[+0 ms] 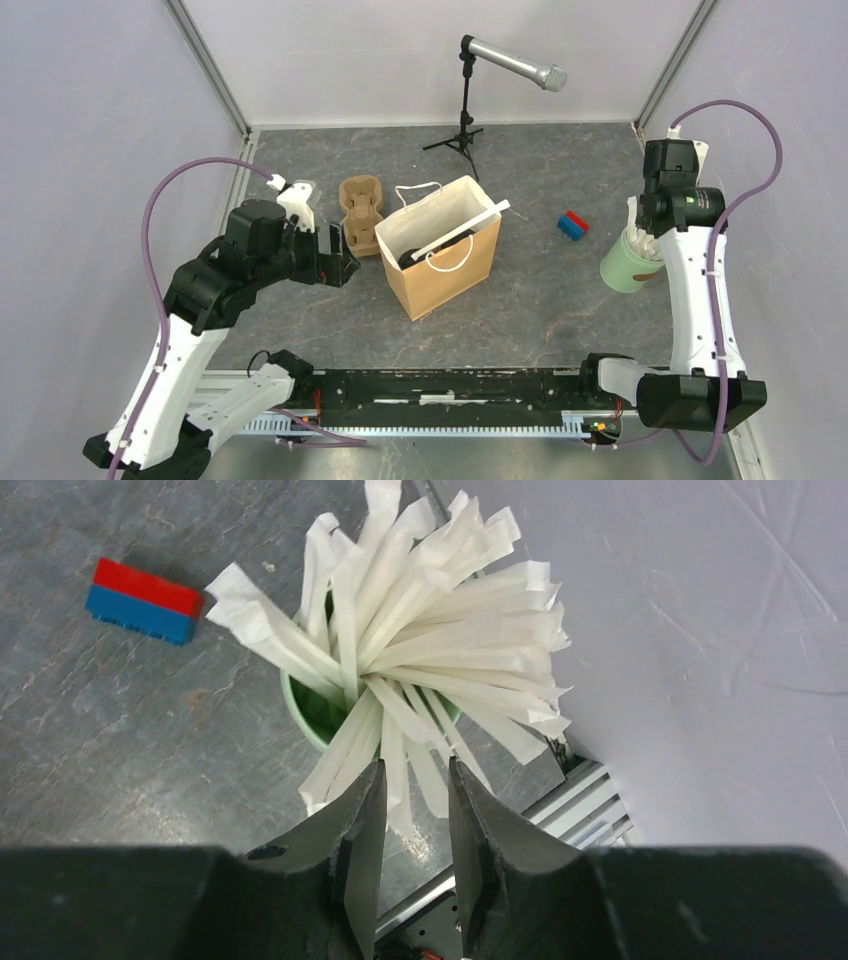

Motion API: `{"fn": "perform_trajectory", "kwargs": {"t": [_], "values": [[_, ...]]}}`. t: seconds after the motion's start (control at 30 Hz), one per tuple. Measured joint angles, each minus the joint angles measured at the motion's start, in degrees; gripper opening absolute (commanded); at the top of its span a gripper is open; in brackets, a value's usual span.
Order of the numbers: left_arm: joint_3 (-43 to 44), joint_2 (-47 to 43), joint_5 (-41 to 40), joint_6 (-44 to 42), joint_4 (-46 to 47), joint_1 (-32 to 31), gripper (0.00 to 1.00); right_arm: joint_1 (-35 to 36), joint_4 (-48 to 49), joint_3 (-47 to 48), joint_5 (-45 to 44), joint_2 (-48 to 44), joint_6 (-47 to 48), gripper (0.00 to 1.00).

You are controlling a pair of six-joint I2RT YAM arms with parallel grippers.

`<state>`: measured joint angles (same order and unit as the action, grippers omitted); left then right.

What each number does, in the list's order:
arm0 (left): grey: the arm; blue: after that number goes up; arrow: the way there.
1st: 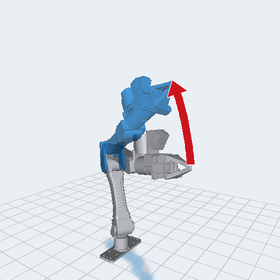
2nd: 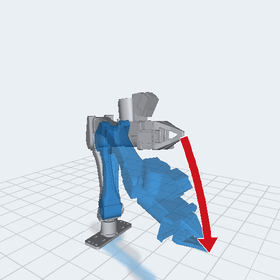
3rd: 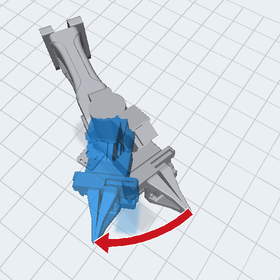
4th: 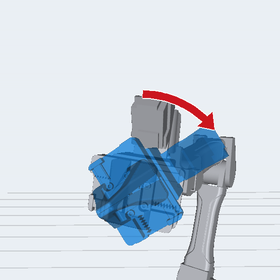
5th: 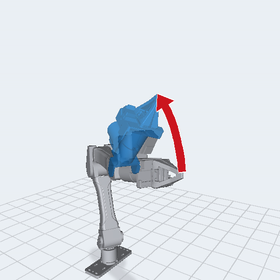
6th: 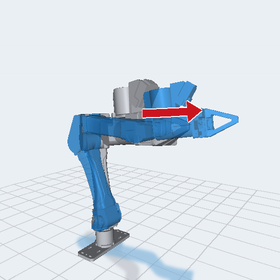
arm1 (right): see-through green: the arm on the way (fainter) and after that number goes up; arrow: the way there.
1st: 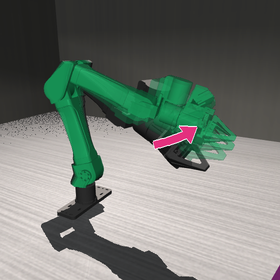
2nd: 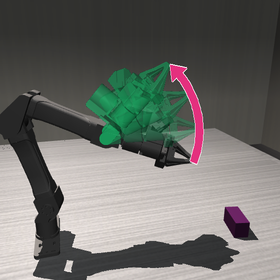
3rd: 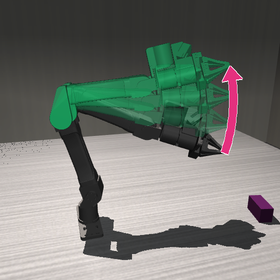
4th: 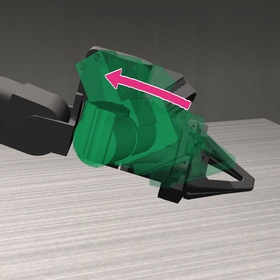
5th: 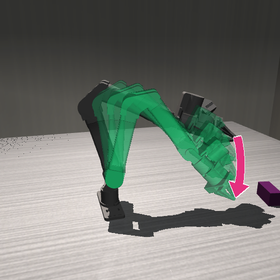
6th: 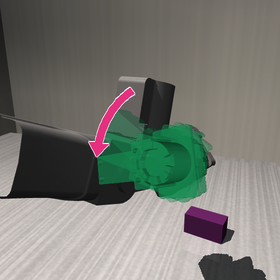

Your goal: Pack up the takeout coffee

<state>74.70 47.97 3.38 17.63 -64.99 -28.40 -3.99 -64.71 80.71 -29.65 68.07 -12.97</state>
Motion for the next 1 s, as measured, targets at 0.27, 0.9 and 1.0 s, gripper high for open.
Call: {"fn": "perform_trajectory", "kwargs": {"t": [0.27, 0.9, 1.0], "values": [[-0.15, -0.66, -0.24, 0.0, 0.04, 0.0, 1.0, -3.65, 5.29, -3.06, 0.13, 0.28, 2.86, 0.37], [-0.79, -0.87, -1.84, 0.0, 0.07, 0.0, 1.0, -5.53, 8.85, -8.79, 2.25, 1.75, 3.72, 0.11], [-0.79, -0.87, -1.88, 0.0, 0.07, 0.0, 1.0, -5.53, 9.05, -8.85, 2.45, 1.7, 3.85, 0.0]]}}
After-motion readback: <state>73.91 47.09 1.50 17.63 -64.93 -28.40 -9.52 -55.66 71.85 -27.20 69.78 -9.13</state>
